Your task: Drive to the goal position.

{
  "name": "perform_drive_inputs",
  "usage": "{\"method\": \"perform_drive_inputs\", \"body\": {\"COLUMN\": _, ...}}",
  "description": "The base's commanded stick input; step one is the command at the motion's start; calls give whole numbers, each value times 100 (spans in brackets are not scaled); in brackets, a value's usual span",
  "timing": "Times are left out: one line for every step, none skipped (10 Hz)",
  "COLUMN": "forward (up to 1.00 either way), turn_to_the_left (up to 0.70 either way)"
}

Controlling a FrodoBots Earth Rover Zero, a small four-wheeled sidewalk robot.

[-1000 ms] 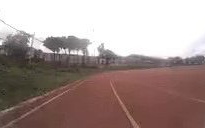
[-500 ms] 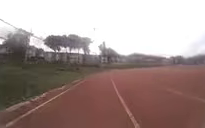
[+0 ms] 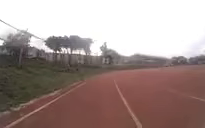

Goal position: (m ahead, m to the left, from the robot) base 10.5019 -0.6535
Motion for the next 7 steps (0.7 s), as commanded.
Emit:
{"method": "perform_drive_inputs", "body": {"forward": 100, "turn_to_the_left": -28}}
{"method": "perform_drive_inputs", "body": {"forward": 100, "turn_to_the_left": -28}}
{"method": "perform_drive_inputs", "body": {"forward": 100, "turn_to_the_left": -28}}
{"method": "perform_drive_inputs", "body": {"forward": 100, "turn_to_the_left": -28}}
{"method": "perform_drive_inputs", "body": {"forward": 100, "turn_to_the_left": -28}}
{"method": "perform_drive_inputs", "body": {"forward": 100, "turn_to_the_left": -16}}
{"method": "perform_drive_inputs", "body": {"forward": 100, "turn_to_the_left": -1}}
